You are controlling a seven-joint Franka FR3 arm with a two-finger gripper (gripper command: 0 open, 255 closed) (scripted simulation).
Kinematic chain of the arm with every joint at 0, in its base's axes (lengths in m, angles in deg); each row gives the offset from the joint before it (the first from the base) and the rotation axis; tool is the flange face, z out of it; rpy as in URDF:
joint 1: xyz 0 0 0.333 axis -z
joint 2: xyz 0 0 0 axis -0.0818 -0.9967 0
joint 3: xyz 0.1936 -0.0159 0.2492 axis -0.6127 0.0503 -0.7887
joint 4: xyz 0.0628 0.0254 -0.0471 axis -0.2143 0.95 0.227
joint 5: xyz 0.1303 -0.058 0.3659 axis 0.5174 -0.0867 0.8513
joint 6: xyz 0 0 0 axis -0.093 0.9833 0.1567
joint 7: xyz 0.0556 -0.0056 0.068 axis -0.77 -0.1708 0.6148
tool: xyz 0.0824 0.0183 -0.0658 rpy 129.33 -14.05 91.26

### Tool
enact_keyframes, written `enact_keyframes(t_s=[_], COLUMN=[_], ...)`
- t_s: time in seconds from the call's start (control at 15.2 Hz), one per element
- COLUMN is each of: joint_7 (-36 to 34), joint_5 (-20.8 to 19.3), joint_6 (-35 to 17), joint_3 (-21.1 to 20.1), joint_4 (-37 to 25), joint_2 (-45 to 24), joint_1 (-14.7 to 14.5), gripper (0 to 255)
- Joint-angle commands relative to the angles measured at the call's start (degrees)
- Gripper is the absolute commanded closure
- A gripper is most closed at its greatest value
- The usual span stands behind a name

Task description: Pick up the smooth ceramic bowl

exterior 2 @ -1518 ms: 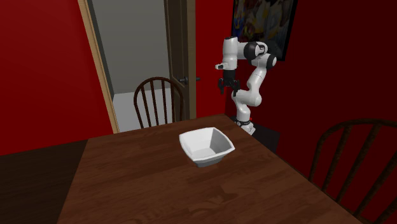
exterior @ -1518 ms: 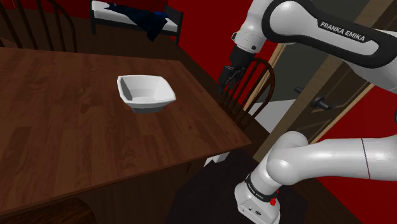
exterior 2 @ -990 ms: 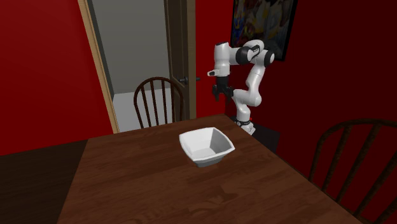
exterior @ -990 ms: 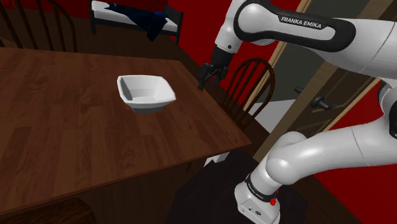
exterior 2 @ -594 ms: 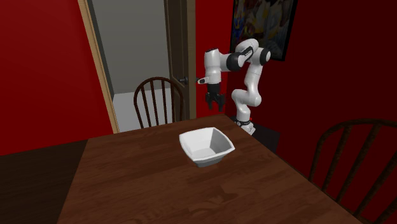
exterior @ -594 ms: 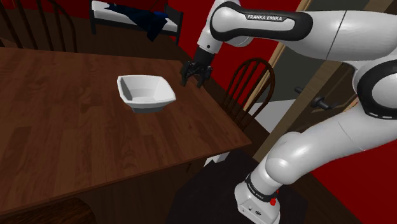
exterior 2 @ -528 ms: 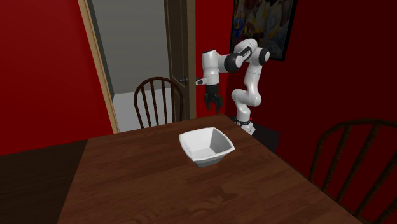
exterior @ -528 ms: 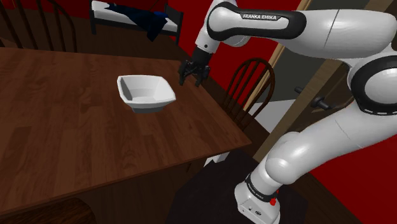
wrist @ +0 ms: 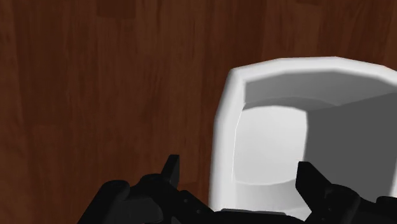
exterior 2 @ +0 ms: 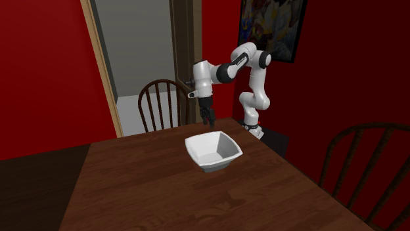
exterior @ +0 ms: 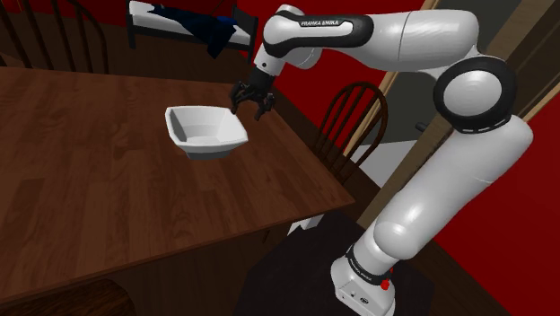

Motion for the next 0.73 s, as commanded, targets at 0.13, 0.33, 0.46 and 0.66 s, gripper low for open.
enact_keyframes(t_s=[0.13,0.33,0.46,0.66], joint_7=[0.21,0.82,1.14,1.14], joint_5=[0.61,0.91,1.08,1.06], joint_6=[-2.45,-4.59,-5.7,-5.65], joint_3=[0.02,-0.05,-0.08,-0.07], joint_4=[0.79,2.41,3.22,3.02], joint_2=[-1.68,-2.25,-2.6,-2.74], joint_1=[0.01,-0.05,-0.08,-0.08], gripper=[0,0,0,255])
